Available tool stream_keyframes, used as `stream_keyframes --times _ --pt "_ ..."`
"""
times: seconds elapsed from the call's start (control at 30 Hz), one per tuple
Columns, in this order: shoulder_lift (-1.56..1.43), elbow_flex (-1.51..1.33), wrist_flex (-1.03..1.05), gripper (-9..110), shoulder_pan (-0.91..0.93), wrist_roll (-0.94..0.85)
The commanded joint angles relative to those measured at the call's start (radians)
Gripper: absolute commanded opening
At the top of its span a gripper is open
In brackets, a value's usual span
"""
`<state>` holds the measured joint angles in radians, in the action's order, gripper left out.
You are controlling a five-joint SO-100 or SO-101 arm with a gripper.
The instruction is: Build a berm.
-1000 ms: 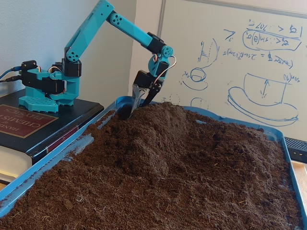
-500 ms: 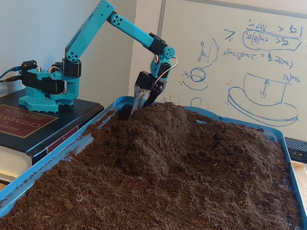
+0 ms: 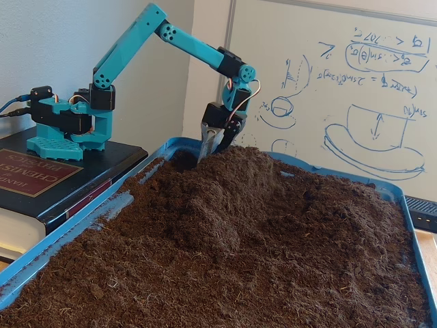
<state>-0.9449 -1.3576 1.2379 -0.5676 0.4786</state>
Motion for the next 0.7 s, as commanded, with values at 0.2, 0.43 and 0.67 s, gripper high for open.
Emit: stream_keyframes --times 0.2,0.43,0.67 --pt "-0.018 0.210 -0.023 0 0.061 0.014" --pt "-0.018 0.218 -0.023 0 0.069 0.012" --pt "-0.031 0.219 -0.025 0 0.074 0.012"
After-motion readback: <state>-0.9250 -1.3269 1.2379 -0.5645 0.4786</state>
